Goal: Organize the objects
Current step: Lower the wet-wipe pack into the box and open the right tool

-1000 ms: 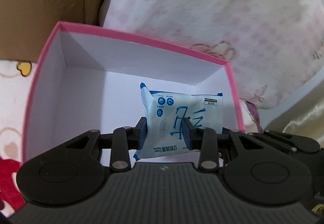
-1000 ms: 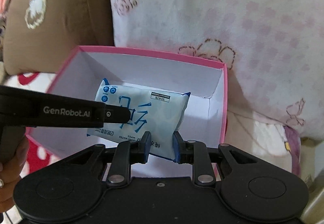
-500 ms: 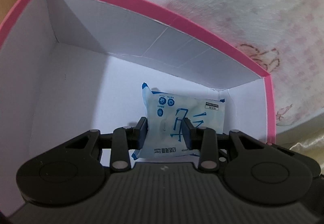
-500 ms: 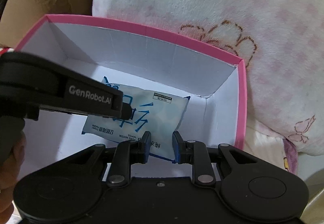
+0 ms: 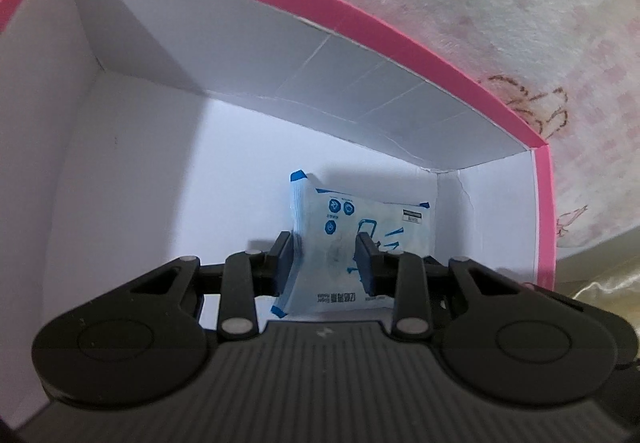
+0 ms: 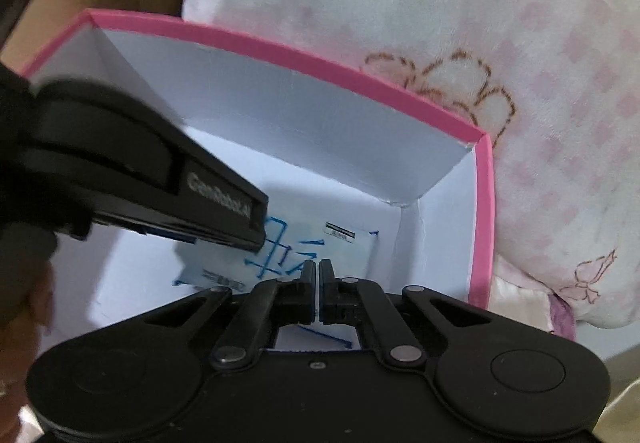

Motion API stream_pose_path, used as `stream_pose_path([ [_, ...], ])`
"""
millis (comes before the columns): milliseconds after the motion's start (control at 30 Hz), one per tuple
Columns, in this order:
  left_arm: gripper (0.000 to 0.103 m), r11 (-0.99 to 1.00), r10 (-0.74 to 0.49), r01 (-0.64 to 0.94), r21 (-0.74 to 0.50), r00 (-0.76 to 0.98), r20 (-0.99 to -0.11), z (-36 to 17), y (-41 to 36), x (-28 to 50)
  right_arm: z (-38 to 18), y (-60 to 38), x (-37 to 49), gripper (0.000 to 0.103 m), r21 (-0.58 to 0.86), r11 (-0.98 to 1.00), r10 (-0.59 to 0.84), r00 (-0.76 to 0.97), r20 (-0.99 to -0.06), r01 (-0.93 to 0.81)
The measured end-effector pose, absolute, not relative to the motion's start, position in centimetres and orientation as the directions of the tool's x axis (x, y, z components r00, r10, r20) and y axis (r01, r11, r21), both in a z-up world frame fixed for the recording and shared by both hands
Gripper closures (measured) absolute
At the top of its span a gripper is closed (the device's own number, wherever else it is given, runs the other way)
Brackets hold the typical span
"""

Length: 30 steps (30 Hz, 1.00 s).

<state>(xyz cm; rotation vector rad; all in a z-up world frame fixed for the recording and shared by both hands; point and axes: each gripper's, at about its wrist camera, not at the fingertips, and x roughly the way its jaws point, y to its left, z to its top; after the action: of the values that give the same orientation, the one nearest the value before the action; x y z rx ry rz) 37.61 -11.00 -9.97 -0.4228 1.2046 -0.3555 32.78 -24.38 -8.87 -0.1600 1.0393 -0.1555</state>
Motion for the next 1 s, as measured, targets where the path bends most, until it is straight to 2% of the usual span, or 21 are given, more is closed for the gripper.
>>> stream_pose_path([
  [67, 0.074, 0.879, -0.461, 0.046, -0.475, 0.336, -0.821, -9.6, -11.0, 37.2, -8.2, -24.5, 32.0, 0.099, -0.158, 0.986, -0.158, 0.516, -0.842, 0.044],
  [133, 0.085, 0.878, -0.462, 0.040, -0.477, 0.333, -0.822, -9.7, -10.4, 37.5, -7.6, -24.5, 31.3, 0.097, -0.117, 0.993, -0.105, 0.525, -0.844, 0.009],
  [167, 0.087, 0.874, -0.470, 0.039, -0.485, 0.327, -0.820, -9.8, -10.0, 37.6, -7.6, -24.5, 31.2, 0.097, -0.103, 0.995, -0.083, 0.522, -0.849, -0.010],
  [367, 0.090, 0.860, -0.485, 0.011, -0.510, 0.328, -0.811, -9.7, -10.2, 37.6, -9.0, -23.5, 31.4, 0.096, -0.086, 0.994, -0.043, 0.462, -0.886, -0.072],
  [467, 0.092, 0.830, -0.527, -0.010, -0.558, 0.313, -0.790, -10.0, -9.7, 37.6, -10.1, -23.4, 31.8, 0.096, -0.081, 0.995, -0.048, 0.431, -0.901, -0.060],
  [600, 0.093, 0.828, -0.531, -0.007, -0.561, 0.315, -0.787, -9.7, -9.4, 37.3, -11.3, -23.3, 32.4, 0.096, -0.081, 0.995, -0.055, 0.393, -0.918, -0.051],
  [1000, 0.093, 0.834, -0.522, 0.020, -0.552, 0.352, -0.777, -9.4, -7.9, 37.4, -11.8, -23.6, 34.4, 0.096, -0.091, 0.992, -0.119, 0.379, -0.918, 0.092],
])
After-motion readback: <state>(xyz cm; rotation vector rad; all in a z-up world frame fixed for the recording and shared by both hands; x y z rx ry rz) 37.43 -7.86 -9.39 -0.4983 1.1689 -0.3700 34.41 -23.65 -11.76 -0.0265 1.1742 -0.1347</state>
